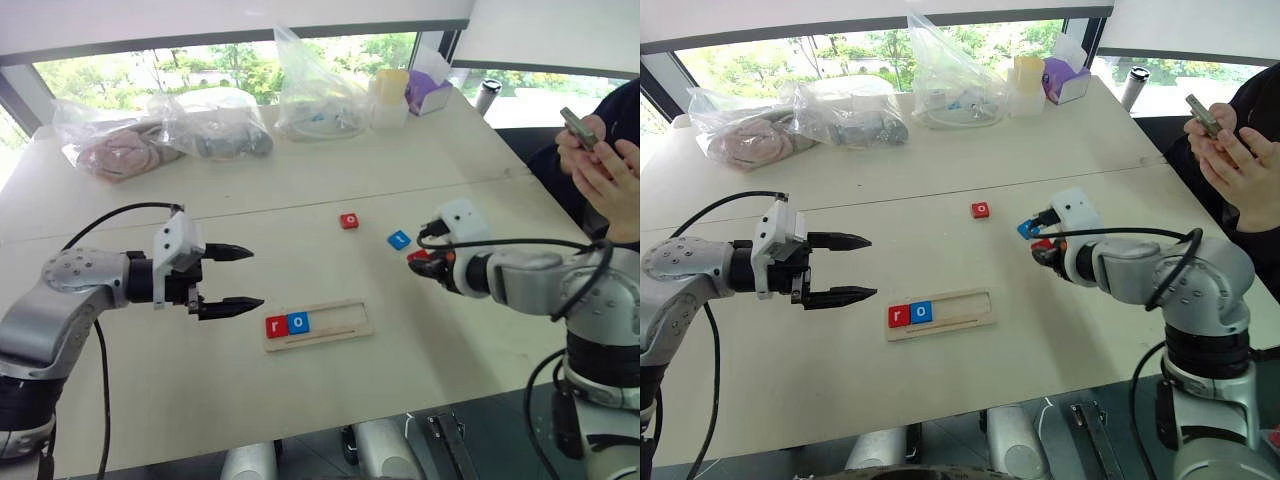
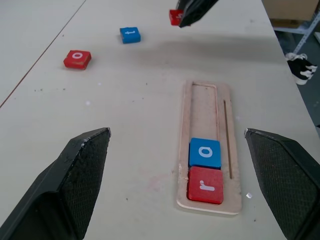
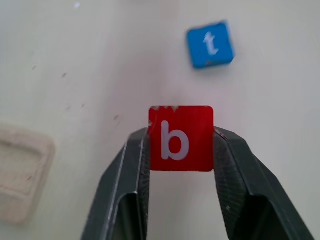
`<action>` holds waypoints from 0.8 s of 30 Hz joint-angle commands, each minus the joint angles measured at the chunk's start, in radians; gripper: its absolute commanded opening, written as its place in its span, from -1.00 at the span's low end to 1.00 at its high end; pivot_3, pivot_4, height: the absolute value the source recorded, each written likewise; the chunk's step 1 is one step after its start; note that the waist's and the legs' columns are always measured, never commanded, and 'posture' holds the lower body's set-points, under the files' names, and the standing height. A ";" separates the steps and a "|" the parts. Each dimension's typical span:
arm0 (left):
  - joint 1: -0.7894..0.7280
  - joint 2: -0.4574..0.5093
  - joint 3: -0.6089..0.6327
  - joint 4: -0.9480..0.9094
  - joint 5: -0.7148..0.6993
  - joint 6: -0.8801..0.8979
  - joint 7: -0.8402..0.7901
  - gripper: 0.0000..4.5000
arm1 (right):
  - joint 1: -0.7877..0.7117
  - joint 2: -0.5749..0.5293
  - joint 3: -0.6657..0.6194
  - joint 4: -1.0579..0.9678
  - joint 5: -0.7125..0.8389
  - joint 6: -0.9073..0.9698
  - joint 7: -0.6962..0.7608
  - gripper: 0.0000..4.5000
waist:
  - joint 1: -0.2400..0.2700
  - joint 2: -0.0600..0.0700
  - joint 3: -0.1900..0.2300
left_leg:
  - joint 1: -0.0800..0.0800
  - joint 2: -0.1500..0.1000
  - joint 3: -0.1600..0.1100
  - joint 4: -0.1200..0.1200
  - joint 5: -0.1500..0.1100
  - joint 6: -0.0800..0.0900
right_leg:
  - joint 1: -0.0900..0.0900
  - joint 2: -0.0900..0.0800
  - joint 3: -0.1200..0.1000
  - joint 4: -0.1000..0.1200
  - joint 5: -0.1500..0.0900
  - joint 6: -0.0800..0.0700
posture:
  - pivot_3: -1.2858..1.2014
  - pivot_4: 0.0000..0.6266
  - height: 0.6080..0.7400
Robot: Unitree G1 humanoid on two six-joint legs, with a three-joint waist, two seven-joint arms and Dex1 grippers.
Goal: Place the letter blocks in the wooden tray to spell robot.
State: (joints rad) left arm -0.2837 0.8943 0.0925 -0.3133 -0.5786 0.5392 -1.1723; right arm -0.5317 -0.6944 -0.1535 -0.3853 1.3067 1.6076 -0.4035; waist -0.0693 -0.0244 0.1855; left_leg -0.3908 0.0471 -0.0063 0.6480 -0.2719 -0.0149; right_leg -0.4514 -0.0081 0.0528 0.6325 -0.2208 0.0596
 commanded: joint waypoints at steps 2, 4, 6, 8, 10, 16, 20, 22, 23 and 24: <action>-0.024 0.004 0.012 -0.001 -0.002 -0.013 0.001 1.00 | 0.059 -0.178 0.116 0.027 0.497 -0.210 -0.378 -0.49 | 0.001 0.000 0.000 | 0.000 -0.001 0.000 0.000 0.000 0.000 | 0.000 -0.001 0.000 0.000 0.000 0.000 | 0.03 -0.52 1.00; -0.029 0.003 0.012 0.003 0.001 -0.014 0.003 1.00 | 0.076 -0.253 0.203 0.014 0.634 -0.333 -0.488 -0.49 | 0.001 -0.001 0.000 | -0.001 -0.001 0.000 0.000 0.000 0.000 | 0.000 -0.001 0.000 -0.001 -0.001 0.001 | 0.03 -0.52 1.00; -0.029 0.000 0.011 -0.003 0.001 -0.007 0.016 1.00 | 0.113 -0.273 0.252 0.006 0.666 -0.419 -0.555 -0.49 | 0.000 -0.002 0.001 | 0.000 -0.001 0.000 0.000 0.000 0.000 | 0.001 -0.001 0.001 -0.001 -0.001 0.002 | 0.03 -0.52 1.00; -0.027 0.002 0.015 -0.010 -0.002 0.000 0.024 1.00 | 0.134 -0.277 0.285 -0.003 0.666 -0.479 -0.598 -0.49 | 0.001 -0.002 0.001 | 0.000 0.000 0.000 0.000 0.000 0.000 | 0.001 0.000 0.001 -0.001 -0.001 0.002 | 0.03 -0.52 1.00; -0.015 0.011 0.024 -0.026 -0.011 0.011 0.030 1.00 | 0.145 -0.272 0.312 -0.013 0.666 -0.525 -0.633 -0.49 | 0.001 -0.002 0.001 | 0.000 0.000 0.000 0.000 0.000 0.000 | 0.001 0.000 0.001 -0.001 -0.001 0.002 | 0.03 -0.52 1.00; 0.010 0.021 0.038 -0.058 -0.014 0.027 0.050 1.00 | 0.159 -0.272 0.365 -0.025 0.666 -0.586 -0.678 -0.49 | 0.005 -0.002 0.000 | 0.000 0.000 0.000 0.000 0.000 0.000 | 0.001 -0.001 0.001 -0.001 -0.001 0.002 | 0.03 -0.52 1.00; 0.022 0.020 0.042 -0.067 -0.016 0.029 0.064 1.00 | 0.138 -0.281 0.378 -0.025 0.666 -0.588 -0.660 0.38 | 0.009 -0.002 0.000 | 0.000 0.000 0.000 0.001 0.000 0.000 | 0.001 -0.001 0.001 -0.001 -0.001 0.002 | 0.03 -0.52 1.00; 0.026 0.021 0.042 -0.067 -0.017 0.027 0.064 1.00 | 0.109 -0.288 0.387 -0.020 0.666 -0.571 -0.619 0.85 | 0.011 -0.002 0.001 | 0.000 0.000 0.001 0.001 0.000 0.000 | 0.001 -0.001 0.001 -0.001 -0.001 0.002 | 0.03 -0.52 1.00; 0.027 0.021 0.042 -0.067 -0.017 0.026 0.064 1.00 | 0.079 -0.302 0.395 -0.018 0.666 -0.546 -0.581 0.99 | 0.012 -0.002 0.001 | 0.000 0.000 0.001 0.001 0.000 0.000 | 0.001 -0.001 0.001 -0.001 -0.001 0.001 | 0.03 -0.52 1.00; 0.027 0.021 0.042 -0.067 -0.017 0.025 0.063 1.00 | 0.051 -0.317 0.403 -0.015 0.666 -0.521 -0.546 0.99 | 0.012 -0.001 0.001 | 0.000 0.000 0.001 0.001 0.000 0.000 | 0.001 -0.001 0.002 -0.001 -0.001 0.001 | 0.03 -0.52 1.00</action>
State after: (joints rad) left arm -0.2538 0.9029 0.1032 -0.3549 -0.5801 0.5642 -1.1089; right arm -0.4388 -0.9825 0.2563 -0.3863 1.9602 1.0555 -1.0006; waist -0.0570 -0.0257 0.1863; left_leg -0.3910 0.0469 -0.0052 0.6490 -0.2719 -0.0149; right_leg -0.4507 -0.0087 0.0544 0.6311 -0.2221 0.0610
